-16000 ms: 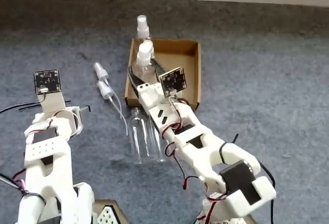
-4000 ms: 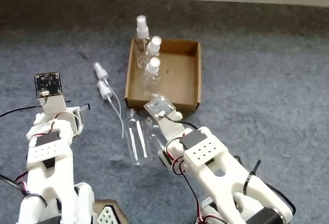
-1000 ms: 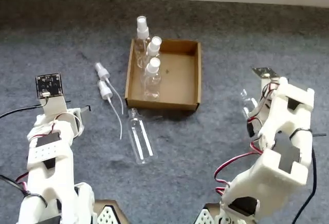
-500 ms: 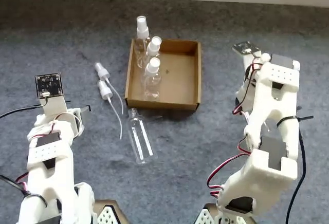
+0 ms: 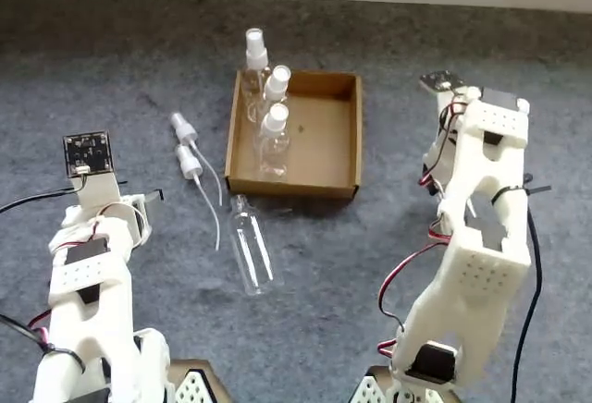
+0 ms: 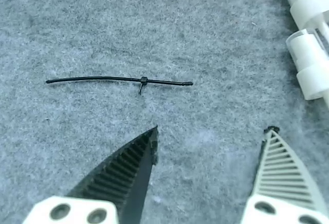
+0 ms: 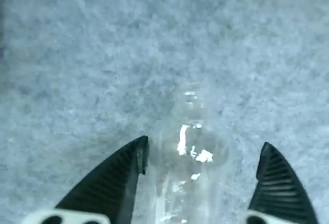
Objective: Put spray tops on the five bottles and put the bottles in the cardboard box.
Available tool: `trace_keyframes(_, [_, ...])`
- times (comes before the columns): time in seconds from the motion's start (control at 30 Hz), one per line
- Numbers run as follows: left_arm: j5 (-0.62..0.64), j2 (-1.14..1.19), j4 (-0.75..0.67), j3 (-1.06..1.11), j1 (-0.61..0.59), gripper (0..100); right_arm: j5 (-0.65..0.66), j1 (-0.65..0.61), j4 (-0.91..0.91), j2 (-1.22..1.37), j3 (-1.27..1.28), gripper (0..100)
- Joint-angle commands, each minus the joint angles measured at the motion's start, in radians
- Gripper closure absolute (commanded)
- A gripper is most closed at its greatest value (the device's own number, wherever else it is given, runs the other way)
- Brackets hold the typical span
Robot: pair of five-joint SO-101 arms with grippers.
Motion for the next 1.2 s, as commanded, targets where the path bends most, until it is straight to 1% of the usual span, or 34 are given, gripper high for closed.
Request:
trace_keyframes(0.0, [0.003, -0.002, -0.020, -0.002, 0.015, 71, -0.011, 0.004, 0.012, -0.007, -0.065, 72.4])
trace_keyframes(0.2, [0.003, -0.002, -0.020, -0.002, 0.015, 71, -0.009, 0.005, 0.110, -0.002, -0.074, 88.1])
trace_keyframes(0.4, [0.003, -0.002, -0.020, -0.002, 0.012, 71, -0.015, 0.019, 0.117, -0.008, -0.074, 94.0])
trace_keyframes(0.47, [0.003, -0.002, -0.020, -0.002, 0.012, 71, -0.017, 0.030, 0.150, -0.008, -0.076, 96.3])
trace_keyframes(0.63, [0.005, -0.002, -0.020, -0.004, 0.013, 71, -0.017, 0.039, 0.280, -0.010, -0.209, 97.5])
trace_keyframes(0.7, [0.005, -0.002, -0.020, -0.004, 0.012, 71, -0.044, 0.039, 0.320, -0.010, -0.277, 97.5])
trace_keyframes(0.77, [0.005, -0.002, -0.020, -0.004, 0.012, 71, -0.089, 0.039, 0.320, -0.012, -0.332, 97.6])
trace_keyframes(0.83, [0.005, -0.002, -0.020, -0.004, 0.012, 71, -0.106, 0.041, 0.320, -0.012, -0.367, 97.6])
trace_keyframes(1.17, [0.005, -0.002, -0.017, -0.033, 0.015, 71, -0.107, 0.038, 0.320, -0.012, -0.392, 97.6])
